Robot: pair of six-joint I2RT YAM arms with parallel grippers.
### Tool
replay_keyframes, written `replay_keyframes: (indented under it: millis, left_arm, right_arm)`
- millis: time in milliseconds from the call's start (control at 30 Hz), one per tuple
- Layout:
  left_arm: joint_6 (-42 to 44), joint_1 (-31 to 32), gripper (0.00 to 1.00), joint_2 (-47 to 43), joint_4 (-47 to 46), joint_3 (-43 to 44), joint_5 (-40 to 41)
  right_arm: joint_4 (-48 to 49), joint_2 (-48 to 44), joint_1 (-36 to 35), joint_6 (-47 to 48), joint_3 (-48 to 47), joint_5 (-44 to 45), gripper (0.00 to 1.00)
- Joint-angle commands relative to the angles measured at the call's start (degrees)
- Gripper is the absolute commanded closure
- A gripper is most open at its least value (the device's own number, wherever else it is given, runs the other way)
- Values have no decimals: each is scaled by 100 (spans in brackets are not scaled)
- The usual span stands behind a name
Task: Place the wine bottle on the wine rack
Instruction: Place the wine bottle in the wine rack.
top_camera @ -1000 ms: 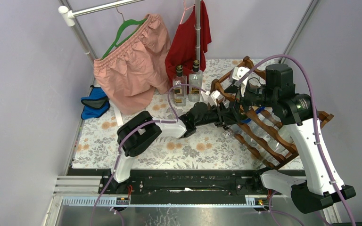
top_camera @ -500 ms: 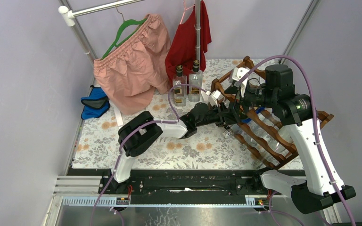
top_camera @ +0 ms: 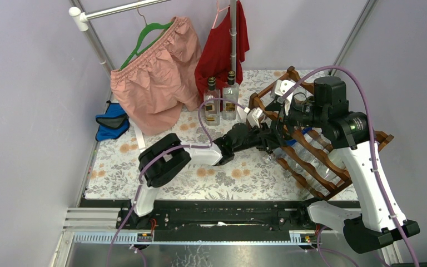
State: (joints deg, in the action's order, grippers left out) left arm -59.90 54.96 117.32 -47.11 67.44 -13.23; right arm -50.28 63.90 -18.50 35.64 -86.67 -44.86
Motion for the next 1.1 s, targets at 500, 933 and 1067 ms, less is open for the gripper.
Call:
replay_keyframes:
  millis: [500, 933, 1067]
  left_arm:
    - [1615, 287, 100, -543, 1829, 1223, 752]
    - [2285, 551, 100, -535, 2366, 1563, 1704]
    - [2604, 640, 100, -499, 2701, 1830, 1897]
  right_arm:
    - [214, -132, 69, -91, 2, -260, 0]
    - [216, -131, 87, -92, 18, -286, 0]
    - [223, -131, 86, -92, 19, -289, 0]
